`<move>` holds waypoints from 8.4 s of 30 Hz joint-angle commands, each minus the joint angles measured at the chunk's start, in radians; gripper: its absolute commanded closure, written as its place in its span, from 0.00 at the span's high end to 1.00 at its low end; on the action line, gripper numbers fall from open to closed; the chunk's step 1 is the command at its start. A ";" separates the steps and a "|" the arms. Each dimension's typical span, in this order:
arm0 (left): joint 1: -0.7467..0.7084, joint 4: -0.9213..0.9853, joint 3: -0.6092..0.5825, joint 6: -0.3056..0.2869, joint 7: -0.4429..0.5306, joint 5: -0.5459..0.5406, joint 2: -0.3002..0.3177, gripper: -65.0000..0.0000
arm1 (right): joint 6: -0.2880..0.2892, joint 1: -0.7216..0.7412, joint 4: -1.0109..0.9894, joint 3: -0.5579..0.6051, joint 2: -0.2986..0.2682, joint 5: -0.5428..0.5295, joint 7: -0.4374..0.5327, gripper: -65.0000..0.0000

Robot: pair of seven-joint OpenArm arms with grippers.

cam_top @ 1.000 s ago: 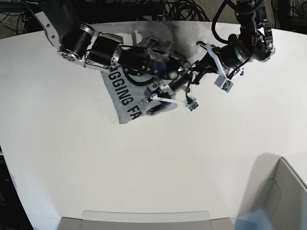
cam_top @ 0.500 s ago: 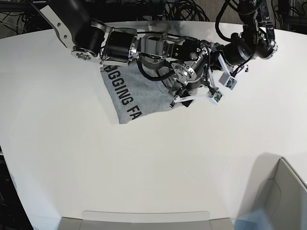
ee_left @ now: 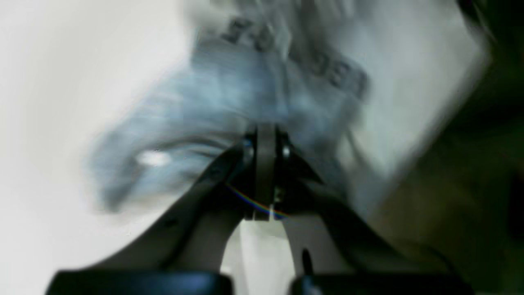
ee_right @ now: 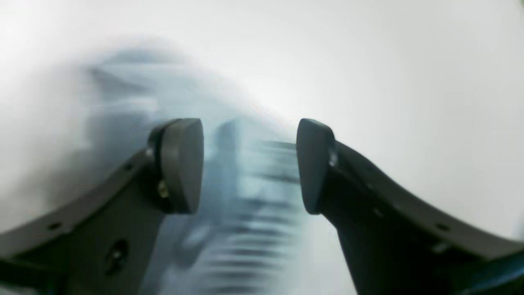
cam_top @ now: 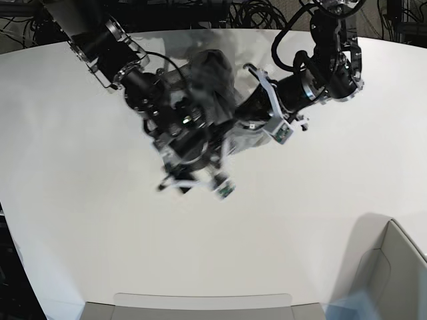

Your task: Fold the T-shirt properly

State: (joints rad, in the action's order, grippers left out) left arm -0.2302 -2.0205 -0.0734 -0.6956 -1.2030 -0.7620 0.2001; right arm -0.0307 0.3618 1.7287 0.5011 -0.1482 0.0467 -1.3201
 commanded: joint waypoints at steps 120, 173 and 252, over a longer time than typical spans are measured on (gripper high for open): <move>0.332 0.330 -0.629 0.304 0.256 0.152 0.261 0.00 | 0.576 -0.106 -0.266 -0.238 -0.032 -0.021 0.086 0.00; 0.398 0.264 -0.748 0.500 0.148 0.151 0.181 0.00 | 0.570 -0.136 -0.223 -0.416 0.031 -0.017 0.161 0.00; 0.050 0.183 0.243 0.337 0.499 0.151 0.345 0.00 | 0.578 -0.625 0.340 -0.796 0.072 -0.026 0.314 0.00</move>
State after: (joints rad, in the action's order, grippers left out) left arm -0.1890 -1.8214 0.1581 -0.3603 -0.7311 -0.6052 0.5293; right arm 0.5404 -0.2687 2.0537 -0.2901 -0.0685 0.0235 -1.0172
